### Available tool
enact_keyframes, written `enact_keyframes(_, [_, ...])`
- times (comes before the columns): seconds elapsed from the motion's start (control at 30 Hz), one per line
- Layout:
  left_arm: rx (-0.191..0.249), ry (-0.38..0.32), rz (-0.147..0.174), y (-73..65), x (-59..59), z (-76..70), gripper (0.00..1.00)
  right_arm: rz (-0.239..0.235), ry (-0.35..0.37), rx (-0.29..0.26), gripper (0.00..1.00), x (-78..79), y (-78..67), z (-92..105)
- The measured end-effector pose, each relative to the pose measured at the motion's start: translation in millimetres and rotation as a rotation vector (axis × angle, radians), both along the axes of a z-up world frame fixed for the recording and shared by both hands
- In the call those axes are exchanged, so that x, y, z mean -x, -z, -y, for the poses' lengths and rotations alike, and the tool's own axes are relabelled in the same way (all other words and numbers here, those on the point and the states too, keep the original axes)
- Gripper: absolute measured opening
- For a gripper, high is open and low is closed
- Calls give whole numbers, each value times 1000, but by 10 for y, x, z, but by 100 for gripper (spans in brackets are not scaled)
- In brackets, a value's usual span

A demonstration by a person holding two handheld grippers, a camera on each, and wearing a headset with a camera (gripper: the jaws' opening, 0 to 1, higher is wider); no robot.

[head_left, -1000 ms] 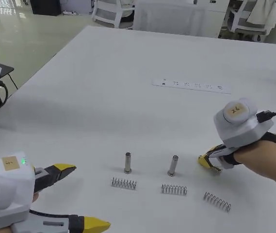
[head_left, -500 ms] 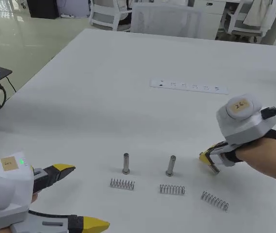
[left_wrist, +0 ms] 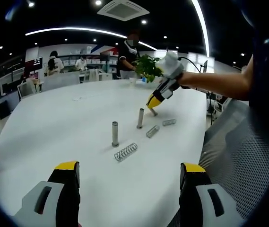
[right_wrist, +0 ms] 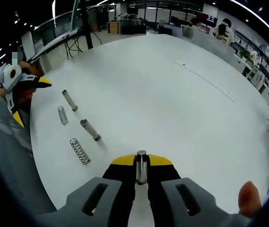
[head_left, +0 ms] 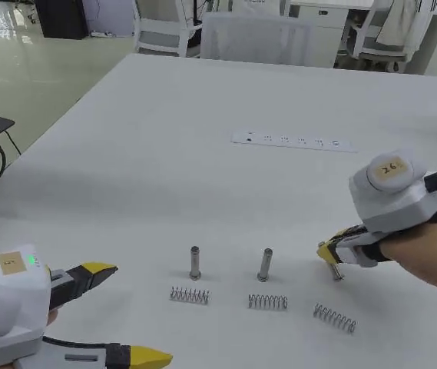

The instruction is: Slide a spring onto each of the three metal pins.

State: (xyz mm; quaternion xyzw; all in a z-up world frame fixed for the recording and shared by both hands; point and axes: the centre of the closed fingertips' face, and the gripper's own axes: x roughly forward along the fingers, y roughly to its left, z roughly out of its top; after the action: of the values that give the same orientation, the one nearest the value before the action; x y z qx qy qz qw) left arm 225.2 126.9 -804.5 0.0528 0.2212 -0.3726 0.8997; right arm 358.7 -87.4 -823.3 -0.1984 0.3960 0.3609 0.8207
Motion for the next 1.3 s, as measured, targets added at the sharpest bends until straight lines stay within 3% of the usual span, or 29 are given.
enact_keyframes(0.4, [-3,0,9,-46,8,15,84,21,7,-24,6,118,-72,35])
enact_keyframes(0.77, [-6,9,9,-46,15,22,84,22,17,-56,6,132,-78,70])
enact_keyframes(1.3, [-5,15,9,-55,34,36,83,21,2,-20,6,161,-67,72])
